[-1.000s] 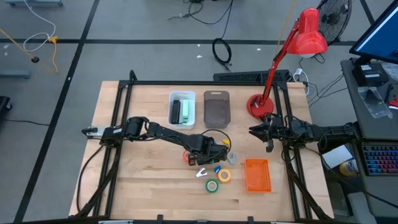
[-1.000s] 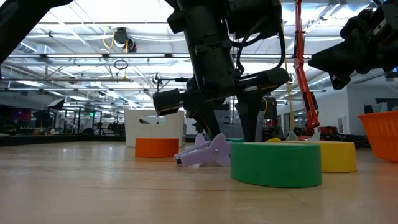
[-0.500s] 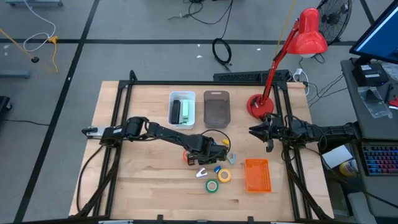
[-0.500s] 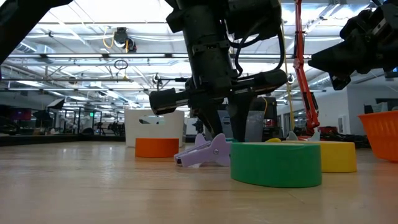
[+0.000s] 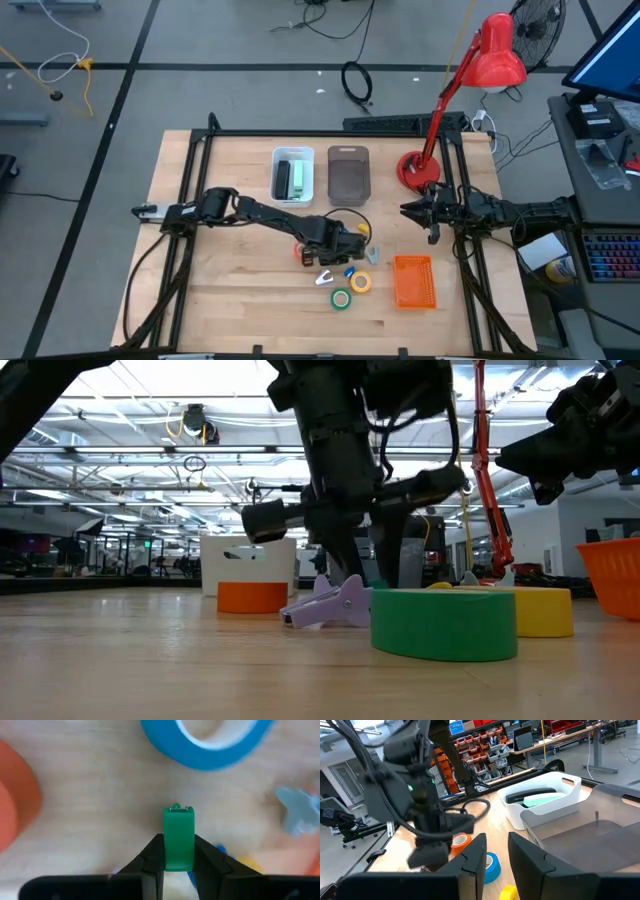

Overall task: Pick and place Stapler, Stapler remover, tape
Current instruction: Put the green stapler into the white bin

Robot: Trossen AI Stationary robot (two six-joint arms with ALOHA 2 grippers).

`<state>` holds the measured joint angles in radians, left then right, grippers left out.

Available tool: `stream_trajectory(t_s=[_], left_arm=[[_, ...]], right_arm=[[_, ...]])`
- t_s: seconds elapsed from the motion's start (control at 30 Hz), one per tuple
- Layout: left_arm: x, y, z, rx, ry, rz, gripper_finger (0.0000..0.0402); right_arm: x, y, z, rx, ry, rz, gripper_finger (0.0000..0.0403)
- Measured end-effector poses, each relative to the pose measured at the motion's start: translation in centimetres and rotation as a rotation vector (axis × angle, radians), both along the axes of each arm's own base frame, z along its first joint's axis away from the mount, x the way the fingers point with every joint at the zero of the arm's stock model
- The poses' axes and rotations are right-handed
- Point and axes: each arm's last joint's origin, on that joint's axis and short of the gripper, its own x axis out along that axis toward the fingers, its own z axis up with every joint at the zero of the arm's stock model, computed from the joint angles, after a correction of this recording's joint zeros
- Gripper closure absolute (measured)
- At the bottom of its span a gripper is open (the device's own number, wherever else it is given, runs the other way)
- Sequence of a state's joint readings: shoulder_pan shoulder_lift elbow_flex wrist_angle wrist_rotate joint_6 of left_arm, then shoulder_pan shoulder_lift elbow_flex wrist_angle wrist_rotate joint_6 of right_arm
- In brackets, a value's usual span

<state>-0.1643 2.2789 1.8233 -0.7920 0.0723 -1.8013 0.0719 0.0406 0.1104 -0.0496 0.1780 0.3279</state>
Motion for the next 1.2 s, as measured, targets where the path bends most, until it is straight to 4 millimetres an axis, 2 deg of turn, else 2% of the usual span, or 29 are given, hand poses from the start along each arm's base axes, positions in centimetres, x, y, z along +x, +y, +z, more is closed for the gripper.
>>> stream_trajectory(t_s=[0.2,0.43,0.67,0.83,1.07,1.2], left_arm=[[-1.3,-0.1,4.5,0.000,-0.059,-0.034,0.0322],[-4.2,-0.6,10.7,0.047,-0.138,-0.072,0.0331],[-6.9,-1.0,15.6,0.100,-0.245,-0.043,0.0320],[-8.6,-0.9,17.5,0.146,-0.270,-0.019,0.0318],[-9.8,0.1,18.1,0.196,-0.210,-0.048,0.0331],[-10.8,1.8,18.1,0.252,-0.110,-0.104,0.0322]], right_arm=[[0.0,0.0,0.0,0.000,0.000,0.000,0.0330],[0.0,0.0,0.0,0.000,0.000,-0.001,0.0330],[0.0,0.0,0.0,0.000,0.000,-0.002,0.0330],[0.0,0.0,0.0,-0.001,0.003,-0.003,0.0330],[0.0,0.0,0.0,-0.001,0.003,-0.003,0.0330],[0.1,0.0,0.0,-0.001,0.003,-0.003,0.0330]])
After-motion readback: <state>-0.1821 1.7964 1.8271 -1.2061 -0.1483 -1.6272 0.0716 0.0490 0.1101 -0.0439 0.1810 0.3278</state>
